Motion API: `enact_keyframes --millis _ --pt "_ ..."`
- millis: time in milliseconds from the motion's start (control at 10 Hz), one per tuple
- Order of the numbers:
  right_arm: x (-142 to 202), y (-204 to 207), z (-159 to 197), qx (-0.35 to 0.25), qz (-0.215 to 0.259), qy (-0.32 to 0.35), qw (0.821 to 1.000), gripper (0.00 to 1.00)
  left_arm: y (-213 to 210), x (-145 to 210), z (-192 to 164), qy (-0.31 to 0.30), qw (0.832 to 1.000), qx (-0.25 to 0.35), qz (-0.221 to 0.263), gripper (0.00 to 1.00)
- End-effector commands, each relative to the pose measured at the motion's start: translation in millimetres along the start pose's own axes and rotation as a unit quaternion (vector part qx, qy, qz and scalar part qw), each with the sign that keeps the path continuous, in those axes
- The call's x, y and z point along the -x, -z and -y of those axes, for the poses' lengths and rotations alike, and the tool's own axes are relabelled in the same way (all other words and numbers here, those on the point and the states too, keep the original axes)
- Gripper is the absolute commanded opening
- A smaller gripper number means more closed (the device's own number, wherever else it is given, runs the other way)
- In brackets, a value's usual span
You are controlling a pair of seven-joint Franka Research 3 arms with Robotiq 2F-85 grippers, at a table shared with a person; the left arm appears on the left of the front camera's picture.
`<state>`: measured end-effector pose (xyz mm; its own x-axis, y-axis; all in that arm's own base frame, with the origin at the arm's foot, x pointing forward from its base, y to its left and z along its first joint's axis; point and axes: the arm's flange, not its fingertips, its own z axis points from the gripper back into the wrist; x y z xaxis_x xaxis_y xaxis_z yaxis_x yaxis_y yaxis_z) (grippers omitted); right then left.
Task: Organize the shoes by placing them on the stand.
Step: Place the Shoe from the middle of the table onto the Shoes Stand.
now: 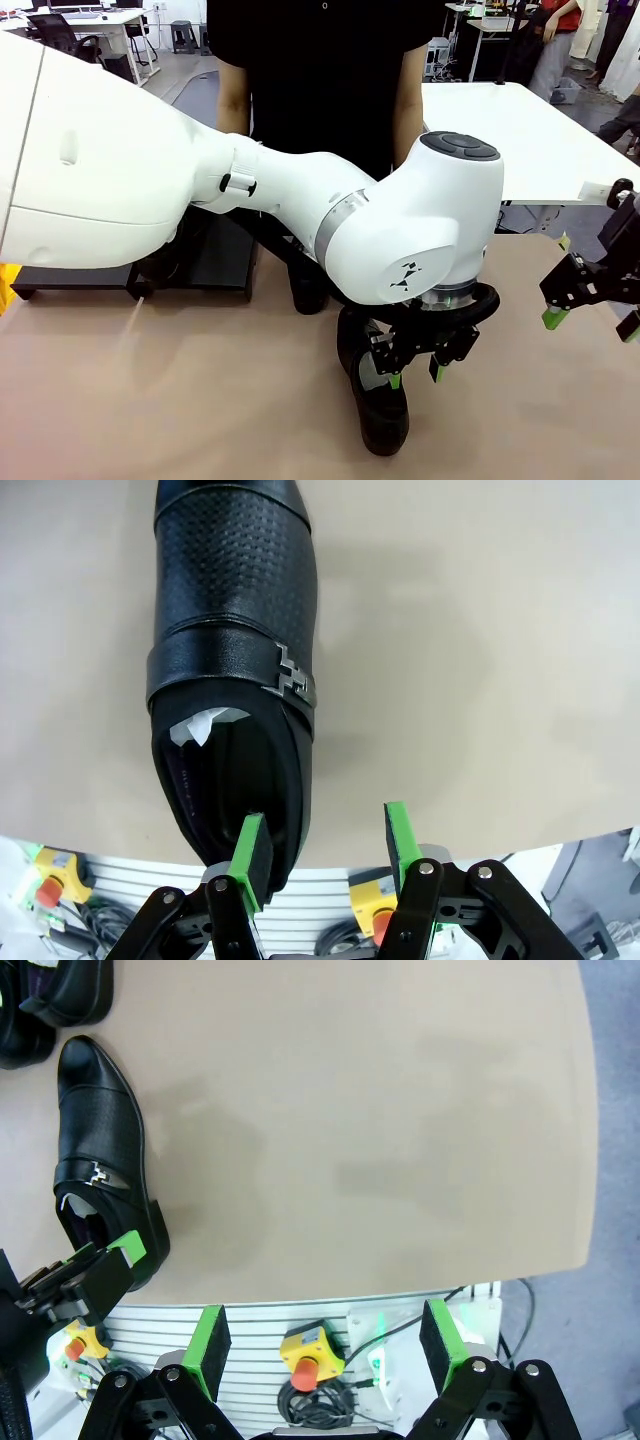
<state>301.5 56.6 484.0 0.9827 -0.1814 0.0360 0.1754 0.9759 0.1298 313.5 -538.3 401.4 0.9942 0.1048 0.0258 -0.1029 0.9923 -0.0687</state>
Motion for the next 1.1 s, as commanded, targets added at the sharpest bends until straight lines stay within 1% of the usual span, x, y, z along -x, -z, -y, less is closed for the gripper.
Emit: enact_keyframes --millis 0,400,500,1000 --pt "1 -1 0 -0.005 -0.001 -0.004 1.000 1.00 -3 8 -16 -0.013 1.000 0.011 0.017 0.61" --pt "1 -1 0 -0.005 -0.001 -0.004 1.000 1.00 2 8 -16 -0.013 1.000 0.009 0.009 0.61" --pt "1 -1 0 -0.005 -0.001 -0.004 1.000 1.00 -1 8 -16 -0.012 1.000 0.010 0.017 0.61" --pt "1 -1 0 -0.005 -0.001 -0.004 1.000 1.00 10 6 -13 -0.012 1.000 0.013 0.005 0.61"
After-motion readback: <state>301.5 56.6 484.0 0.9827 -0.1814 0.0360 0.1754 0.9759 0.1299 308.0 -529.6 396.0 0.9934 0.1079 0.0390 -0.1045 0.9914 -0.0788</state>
